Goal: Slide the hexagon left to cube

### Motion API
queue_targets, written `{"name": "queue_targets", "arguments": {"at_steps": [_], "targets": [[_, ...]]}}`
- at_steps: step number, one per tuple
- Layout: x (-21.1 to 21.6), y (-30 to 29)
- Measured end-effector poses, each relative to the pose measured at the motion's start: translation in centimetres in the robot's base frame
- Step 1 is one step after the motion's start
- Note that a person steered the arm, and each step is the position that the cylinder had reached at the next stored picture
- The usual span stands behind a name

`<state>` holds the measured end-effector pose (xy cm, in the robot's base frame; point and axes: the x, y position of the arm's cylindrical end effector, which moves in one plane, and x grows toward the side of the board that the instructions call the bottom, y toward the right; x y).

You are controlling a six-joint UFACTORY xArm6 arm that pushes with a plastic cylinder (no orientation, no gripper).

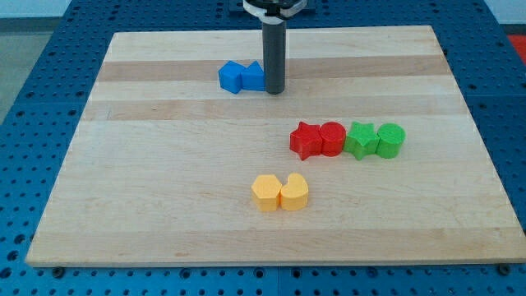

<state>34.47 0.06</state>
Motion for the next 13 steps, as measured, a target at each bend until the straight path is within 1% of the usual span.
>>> {"name": "queue_targets", "arguments": {"at_steps": [1,2,3,4,5,6,7,8,9,10,11,13], "targets": [[1.6,-0.6],[3.4,-2.6],[5.8,-6.5],[9.7,-9.9],[15.1,-12.3],[20.3,-12.5],[25.1,-10.3],[27.3,-6.8],[27.4,-2.5],[27.3,0.2],[26.5,0.6],[23.5,0.6]]}}
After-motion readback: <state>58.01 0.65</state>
